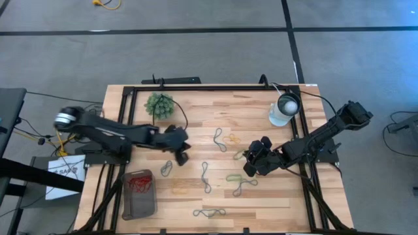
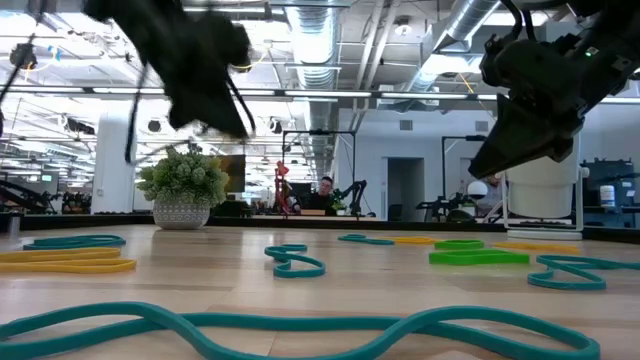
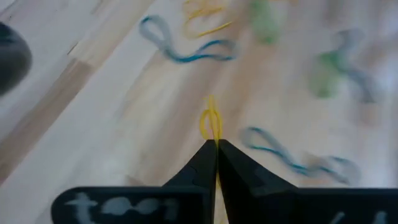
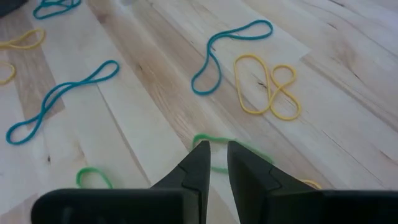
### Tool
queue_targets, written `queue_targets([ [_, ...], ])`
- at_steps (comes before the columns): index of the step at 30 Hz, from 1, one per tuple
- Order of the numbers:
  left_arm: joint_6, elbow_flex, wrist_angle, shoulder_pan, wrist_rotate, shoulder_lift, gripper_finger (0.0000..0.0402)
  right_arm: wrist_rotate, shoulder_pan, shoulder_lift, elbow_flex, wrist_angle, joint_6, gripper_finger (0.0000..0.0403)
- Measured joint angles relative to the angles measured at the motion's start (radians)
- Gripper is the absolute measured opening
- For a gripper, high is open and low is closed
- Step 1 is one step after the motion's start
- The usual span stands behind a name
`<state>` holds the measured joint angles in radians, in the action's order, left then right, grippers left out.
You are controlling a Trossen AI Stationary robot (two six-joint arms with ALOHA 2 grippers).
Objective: Pick and place items into bin
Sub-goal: Put the yellow rubber band into the black bin
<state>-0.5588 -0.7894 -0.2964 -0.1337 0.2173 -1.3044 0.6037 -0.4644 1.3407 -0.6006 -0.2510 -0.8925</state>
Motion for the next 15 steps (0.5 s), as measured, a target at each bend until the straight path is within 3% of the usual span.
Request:
queue_targets([
  [7,-0.224,0.0,-0.236,-0.269,0.065,0.301,0.0,-0.003,0.0,0.0,0.0,0.007,-0.035,0.0051],
  [10,-0.318,0.0,-0.338,-0.421,0.075,0.355,0.0,-0.003,0.0,0.0,0.0,0.012,-0.041,0.0051],
  [15,-0.362,0.0,-0.388,-0.674,0.003,0.358,0.0,-0.003,0.0,0.001,0.0,0.02,-0.043,0.0051],
])
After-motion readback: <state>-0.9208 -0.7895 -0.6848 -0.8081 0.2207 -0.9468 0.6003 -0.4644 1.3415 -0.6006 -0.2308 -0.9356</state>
